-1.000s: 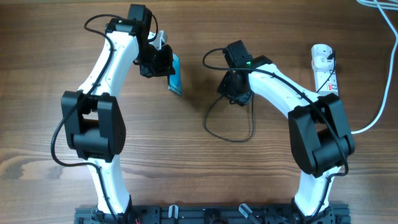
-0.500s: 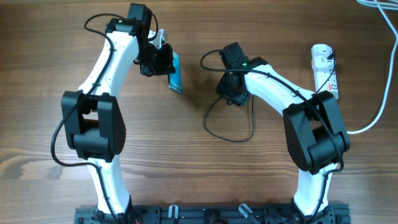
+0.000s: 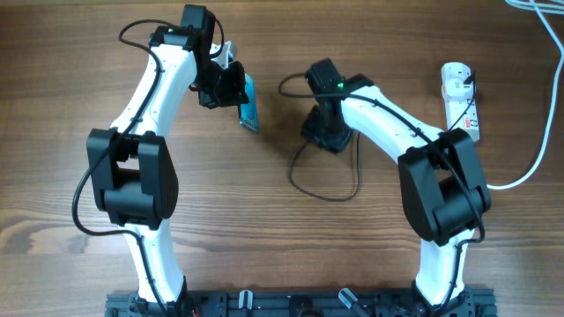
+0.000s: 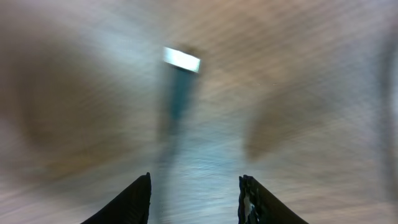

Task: Plug charger to phone and switch on socket
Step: 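Lower the right gripper over the USB-C cable plug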

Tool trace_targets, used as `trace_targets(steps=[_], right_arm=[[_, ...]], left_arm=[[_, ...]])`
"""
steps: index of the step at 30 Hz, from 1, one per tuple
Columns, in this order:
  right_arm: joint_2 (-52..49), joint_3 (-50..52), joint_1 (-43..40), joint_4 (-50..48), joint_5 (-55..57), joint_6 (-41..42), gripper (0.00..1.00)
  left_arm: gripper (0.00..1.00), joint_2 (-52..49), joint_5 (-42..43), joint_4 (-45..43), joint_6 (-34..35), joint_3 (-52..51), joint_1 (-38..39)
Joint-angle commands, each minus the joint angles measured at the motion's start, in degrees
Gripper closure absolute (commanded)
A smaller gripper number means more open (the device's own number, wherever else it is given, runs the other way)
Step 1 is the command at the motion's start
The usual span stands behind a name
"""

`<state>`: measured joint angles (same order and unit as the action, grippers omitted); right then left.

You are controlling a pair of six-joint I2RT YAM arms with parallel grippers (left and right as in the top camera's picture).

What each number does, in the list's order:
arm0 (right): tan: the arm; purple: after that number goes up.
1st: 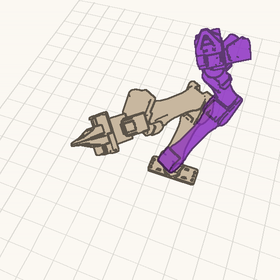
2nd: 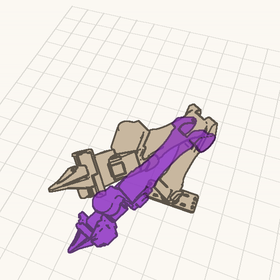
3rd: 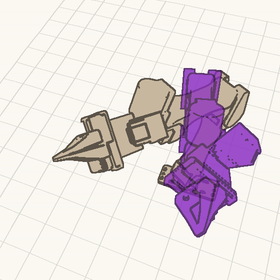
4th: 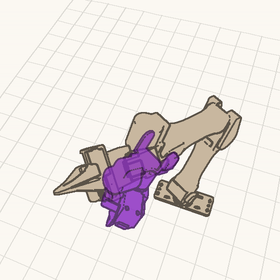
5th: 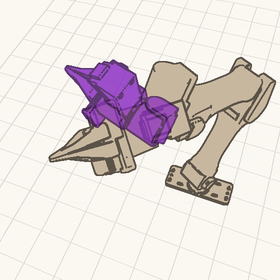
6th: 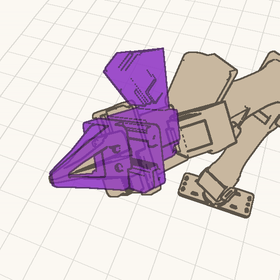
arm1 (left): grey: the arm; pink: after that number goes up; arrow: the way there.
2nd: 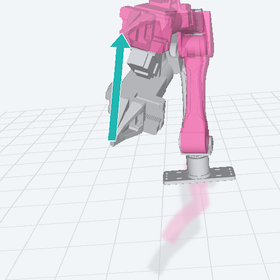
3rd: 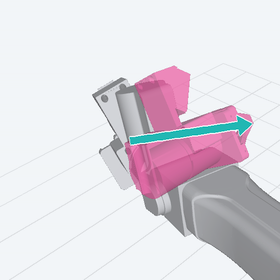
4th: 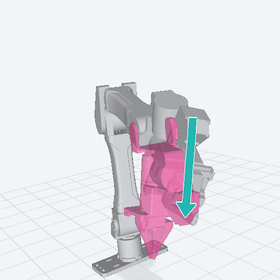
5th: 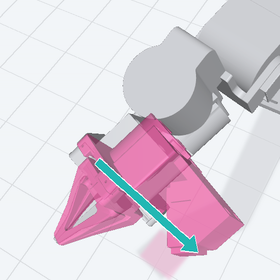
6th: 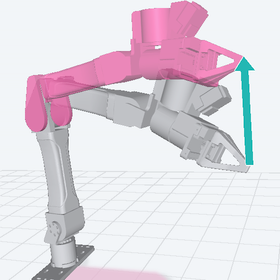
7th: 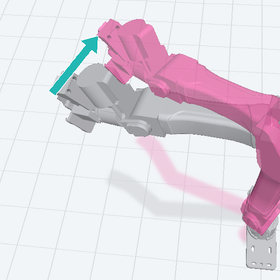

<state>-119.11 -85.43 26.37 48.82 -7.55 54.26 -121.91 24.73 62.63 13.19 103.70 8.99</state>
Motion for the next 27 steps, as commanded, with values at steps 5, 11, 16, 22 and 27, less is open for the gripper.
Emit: trace_targets(steps=[5,11,16,22,27], right_arm=[[-2.38,-5.22,0.46,-2.19,6.27,6.36,0.49],[-4.26,-5.2,3.1,0.83,8.5,9.88,0.46],[-4.63,-5.18,2.23,2.62,11.85,13.0,0.46],[-7.85,-5.2,2.73,0.37,7.89,8.94,0.46],[-10.49,-4.98,2.34,2.78,8.13,10.62,0.52]], left_arm=[[0.96,-0.04,0.33,-0.48,0.57,-0.22,-0.09],[0.96,-0.04,0.33,-0.72,0.57,-0.22,-0.11],[0.96,-0.04,0.33,-0.33,0.57,-0.22,-0.11],[0.96,-0.04,0.33,-0.72,0.76,-0.22,-0.11],[0.96,-0.04,0.33,-0.68,0.76,-0.22,-0.11]])
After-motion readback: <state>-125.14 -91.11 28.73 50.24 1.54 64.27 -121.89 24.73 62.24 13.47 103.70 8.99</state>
